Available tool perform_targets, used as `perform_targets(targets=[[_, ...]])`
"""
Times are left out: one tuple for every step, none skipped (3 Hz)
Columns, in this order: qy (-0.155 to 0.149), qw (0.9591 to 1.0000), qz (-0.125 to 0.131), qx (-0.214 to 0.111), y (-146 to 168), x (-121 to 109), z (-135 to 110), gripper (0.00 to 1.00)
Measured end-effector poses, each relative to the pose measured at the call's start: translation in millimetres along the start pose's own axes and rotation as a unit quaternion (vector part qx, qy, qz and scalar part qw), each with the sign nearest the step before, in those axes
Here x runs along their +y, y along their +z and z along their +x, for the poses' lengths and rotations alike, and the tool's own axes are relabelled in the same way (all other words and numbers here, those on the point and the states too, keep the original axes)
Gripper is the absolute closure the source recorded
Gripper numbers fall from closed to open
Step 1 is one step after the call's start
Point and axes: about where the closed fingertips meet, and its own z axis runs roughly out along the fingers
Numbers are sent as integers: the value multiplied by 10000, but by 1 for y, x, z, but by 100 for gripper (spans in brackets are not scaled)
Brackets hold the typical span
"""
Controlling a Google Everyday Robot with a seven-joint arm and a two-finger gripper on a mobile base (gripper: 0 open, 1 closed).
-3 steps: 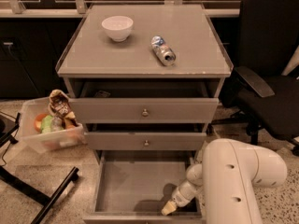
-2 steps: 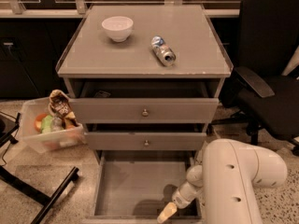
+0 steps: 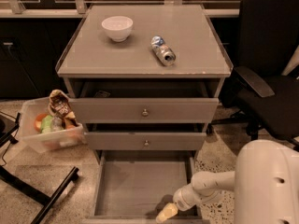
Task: Open bottom drawer
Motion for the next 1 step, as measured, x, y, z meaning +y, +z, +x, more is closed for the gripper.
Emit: perform_targets(targets=[[-269, 9984, 318, -393, -22, 10, -23, 0]])
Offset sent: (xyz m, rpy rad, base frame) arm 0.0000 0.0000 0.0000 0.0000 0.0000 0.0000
